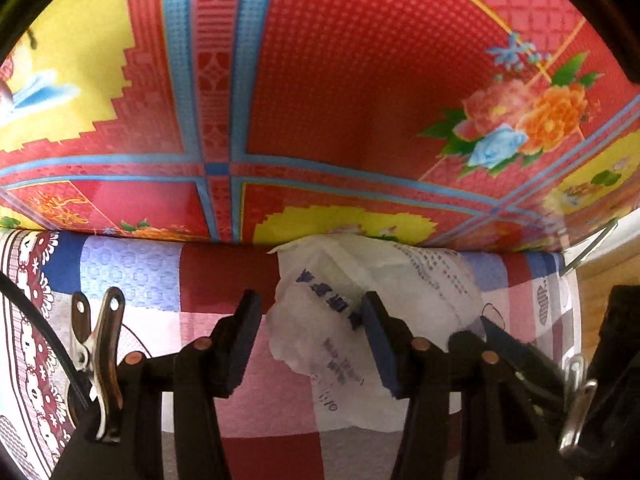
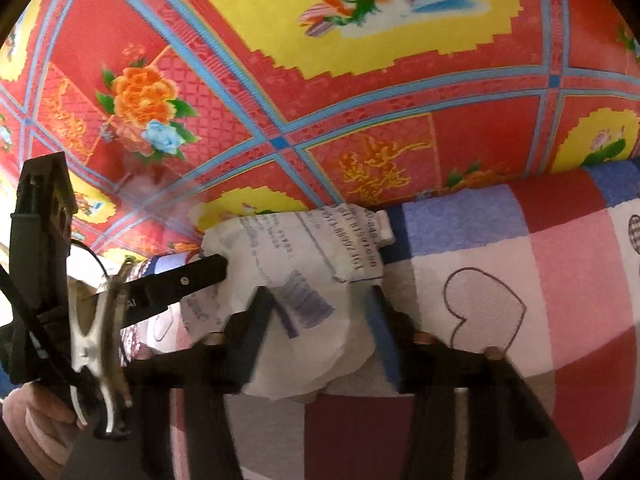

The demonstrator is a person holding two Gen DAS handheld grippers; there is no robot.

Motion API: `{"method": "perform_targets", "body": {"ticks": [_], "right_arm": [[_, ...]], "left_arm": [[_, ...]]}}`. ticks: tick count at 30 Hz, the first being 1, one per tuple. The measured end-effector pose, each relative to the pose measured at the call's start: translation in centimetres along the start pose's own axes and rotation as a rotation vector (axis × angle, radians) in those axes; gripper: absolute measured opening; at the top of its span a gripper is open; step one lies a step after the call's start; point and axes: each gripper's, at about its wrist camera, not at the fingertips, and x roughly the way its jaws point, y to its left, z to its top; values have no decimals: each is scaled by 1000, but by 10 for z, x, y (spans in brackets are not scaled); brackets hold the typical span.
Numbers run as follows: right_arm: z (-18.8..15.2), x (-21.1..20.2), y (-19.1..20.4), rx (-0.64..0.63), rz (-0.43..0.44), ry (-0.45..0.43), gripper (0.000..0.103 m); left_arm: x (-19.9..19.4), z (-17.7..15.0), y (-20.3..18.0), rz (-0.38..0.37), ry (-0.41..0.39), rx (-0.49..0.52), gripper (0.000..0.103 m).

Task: Collect trash
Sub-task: 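Close both tools on the white printed plastic bag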

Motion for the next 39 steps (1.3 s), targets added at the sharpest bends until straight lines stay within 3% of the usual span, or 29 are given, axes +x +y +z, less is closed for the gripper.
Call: {"method": "perform_targets", "body": {"ticks": [4, 10, 15, 22, 30, 34, 39], "right_arm": [[-3, -11, 9, -23, 21, -45, 25], [-4, -35, 23, -53, 68, -107, 22], [-11, -59, 42, -102, 118, -151, 22], [-37, -67, 73, -158, 180, -112, 22], [-85, -52, 101, -232, 196, 2, 22], [-104, -39, 105, -245, 157, 66, 23], [-119, -38, 93, -225, 104, 106, 39]], "left_arm": [[-3, -4, -6, -23, -11, 26, 32], [-26, -17, -18, -25, -61, 109, 22], [-55, -30, -24, -34, -111, 147, 21], [-93, -64, -22, -8, -165, 153, 21], [-112, -118, 15, 68, -125, 109, 21], [-113, -138, 49, 107, -72, 46, 22], [-114, -154, 76, 124, -41, -17, 34]]}}
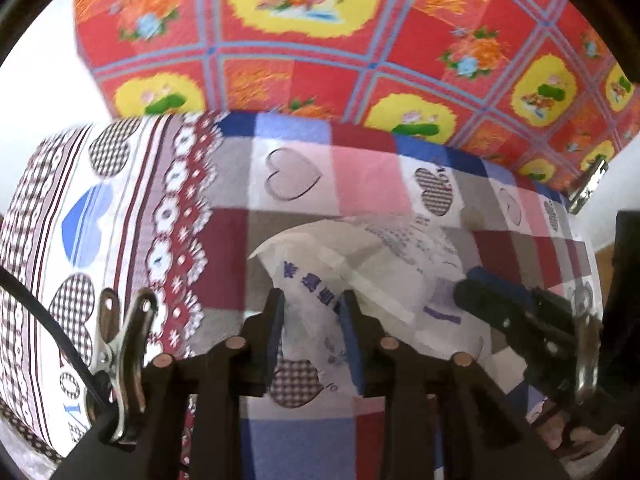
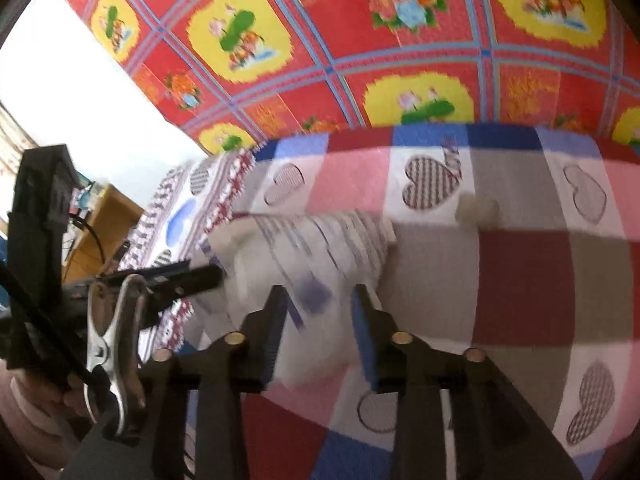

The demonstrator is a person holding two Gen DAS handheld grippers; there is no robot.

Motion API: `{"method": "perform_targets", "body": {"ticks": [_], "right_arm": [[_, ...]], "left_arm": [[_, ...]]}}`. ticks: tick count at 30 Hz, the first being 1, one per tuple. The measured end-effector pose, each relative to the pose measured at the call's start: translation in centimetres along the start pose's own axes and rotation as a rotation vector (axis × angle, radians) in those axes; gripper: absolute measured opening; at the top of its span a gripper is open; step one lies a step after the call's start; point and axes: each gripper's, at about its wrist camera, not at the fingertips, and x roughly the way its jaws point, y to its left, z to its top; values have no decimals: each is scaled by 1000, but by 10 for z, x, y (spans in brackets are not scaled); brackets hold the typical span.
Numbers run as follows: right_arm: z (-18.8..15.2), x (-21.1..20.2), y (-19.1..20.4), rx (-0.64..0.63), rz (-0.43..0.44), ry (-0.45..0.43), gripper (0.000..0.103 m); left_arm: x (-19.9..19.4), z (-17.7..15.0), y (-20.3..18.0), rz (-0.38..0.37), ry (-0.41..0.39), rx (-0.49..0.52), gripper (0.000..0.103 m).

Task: Collect trash
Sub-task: 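Close both tools on the white printed plastic bag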

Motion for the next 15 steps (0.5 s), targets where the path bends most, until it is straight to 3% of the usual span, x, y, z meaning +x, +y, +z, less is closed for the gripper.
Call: {"method": "perform_targets", "body": {"ticks": [4, 8, 12, 15], "right_arm": [[-4, -1, -8, 52, -10, 4, 45], [-1, 3, -7, 46, -13, 10, 47], [3, 11, -7, 51, -7, 14, 47], [5, 18, -8, 70, 0, 17, 47]], "left_arm": [[-4, -6, 10, -29, -14, -35, 45], [-5, -6, 9, -55, -16, -34, 48], [-1, -2, 7, -72, -33, -29, 58], [13, 0, 4, -65, -15, -18, 58]]}}
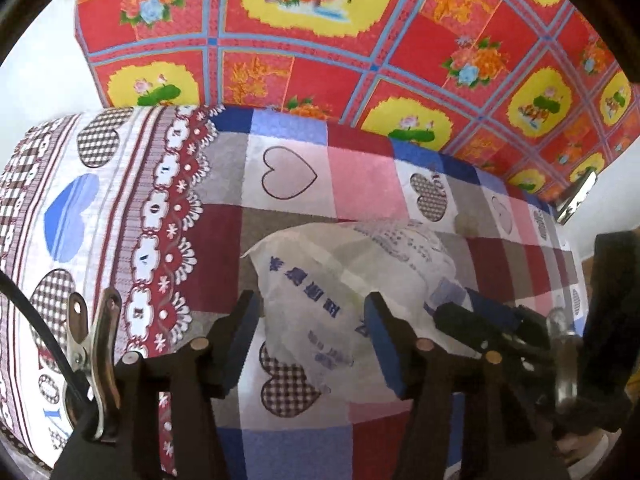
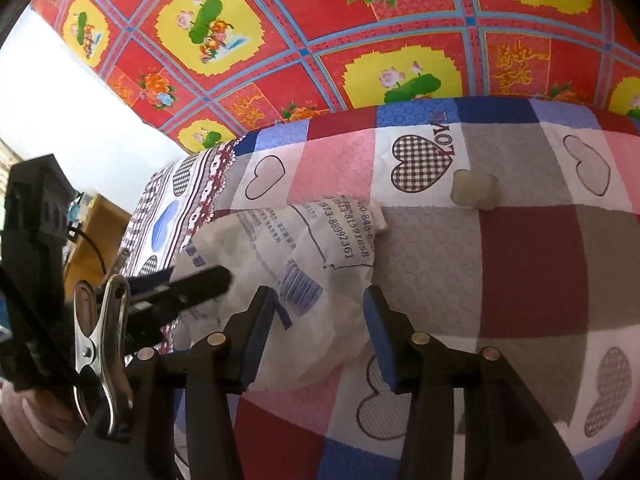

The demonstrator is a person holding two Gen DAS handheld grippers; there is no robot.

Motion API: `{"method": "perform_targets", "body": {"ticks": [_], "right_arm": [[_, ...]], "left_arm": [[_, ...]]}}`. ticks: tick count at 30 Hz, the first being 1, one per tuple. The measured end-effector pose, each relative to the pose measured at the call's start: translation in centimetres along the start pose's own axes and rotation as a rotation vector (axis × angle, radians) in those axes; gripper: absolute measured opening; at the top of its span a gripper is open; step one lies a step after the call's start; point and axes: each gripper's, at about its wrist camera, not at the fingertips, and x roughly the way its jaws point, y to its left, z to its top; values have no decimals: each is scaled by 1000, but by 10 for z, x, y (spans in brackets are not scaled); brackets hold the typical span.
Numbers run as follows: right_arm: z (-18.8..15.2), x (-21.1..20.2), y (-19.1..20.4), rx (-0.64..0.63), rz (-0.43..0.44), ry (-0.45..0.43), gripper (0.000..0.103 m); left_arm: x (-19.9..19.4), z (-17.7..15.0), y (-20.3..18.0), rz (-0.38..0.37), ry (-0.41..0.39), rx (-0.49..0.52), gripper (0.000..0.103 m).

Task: Collect trash
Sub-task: 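Close both tools on the white printed plastic bag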

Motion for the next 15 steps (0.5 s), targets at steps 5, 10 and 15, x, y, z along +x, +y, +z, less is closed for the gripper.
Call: {"method": "perform_targets", "body": {"ticks": [5, 10, 15], "right_arm": [[-2, 9, -4, 21, 0, 30, 47], [-2, 8, -5, 21, 13, 7, 47], [-1, 8, -4, -7, 16, 4, 46]], "left_arm": [[19, -1, -3, 14, 16, 3, 58], [28, 0, 1, 18, 38, -4, 61], [31, 1, -3, 39, 34, 1, 61]]}}
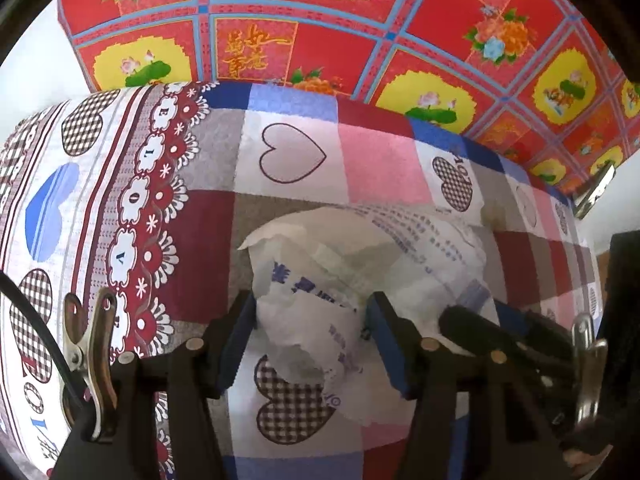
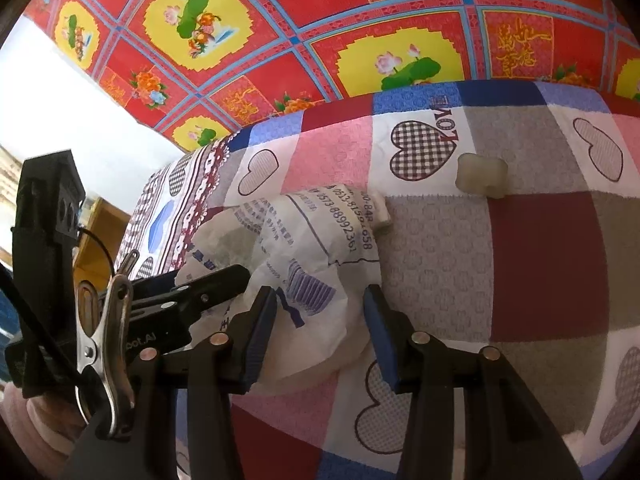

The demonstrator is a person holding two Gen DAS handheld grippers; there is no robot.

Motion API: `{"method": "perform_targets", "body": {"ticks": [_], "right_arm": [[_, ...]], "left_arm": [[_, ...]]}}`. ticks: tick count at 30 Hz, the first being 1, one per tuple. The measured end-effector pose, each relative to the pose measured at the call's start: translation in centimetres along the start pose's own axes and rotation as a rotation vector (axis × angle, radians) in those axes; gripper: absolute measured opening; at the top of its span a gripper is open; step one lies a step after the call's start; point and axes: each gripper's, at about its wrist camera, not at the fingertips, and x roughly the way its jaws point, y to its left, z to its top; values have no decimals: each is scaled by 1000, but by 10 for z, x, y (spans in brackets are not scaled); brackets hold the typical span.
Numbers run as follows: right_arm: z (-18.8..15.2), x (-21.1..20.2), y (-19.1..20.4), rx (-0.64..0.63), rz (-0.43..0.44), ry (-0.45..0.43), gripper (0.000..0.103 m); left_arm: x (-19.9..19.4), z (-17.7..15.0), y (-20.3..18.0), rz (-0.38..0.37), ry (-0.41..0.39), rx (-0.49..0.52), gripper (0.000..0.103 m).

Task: Collect trash
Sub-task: 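Close both tools on the white printed plastic bag, then lift the white plastic bag off the bed with both tools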

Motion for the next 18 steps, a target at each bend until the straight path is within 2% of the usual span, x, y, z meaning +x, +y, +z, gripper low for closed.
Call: {"method": "perform_targets", "body": {"ticks": [2, 4, 8, 9, 13, 16, 18], "right_arm": [[0, 2, -2, 6, 22, 4, 37], [0, 4, -2, 12, 36, 1, 34], [-2, 4, -1, 6, 61, -2, 24], [-2, 3, 1, -8, 55, -5, 21], [-6, -3, 12, -38, 49, -7, 17], [-11, -10, 26, -69, 54, -12, 16], [-15, -14, 38, -92, 55, -15, 16]], "left_arm": [[2, 1, -2, 1, 2, -3, 61], [2, 1, -3, -30, 3, -15, 48], [2, -3, -5, -31, -26, -21, 46], [1, -4, -5, -32, -31, -18, 42], [-6, -7, -5, -62, -48, -17, 25], [-17, -11, -1, -90, -55, -28, 18], [-26, -15, 2, -97, -62, -25, 17]]}}
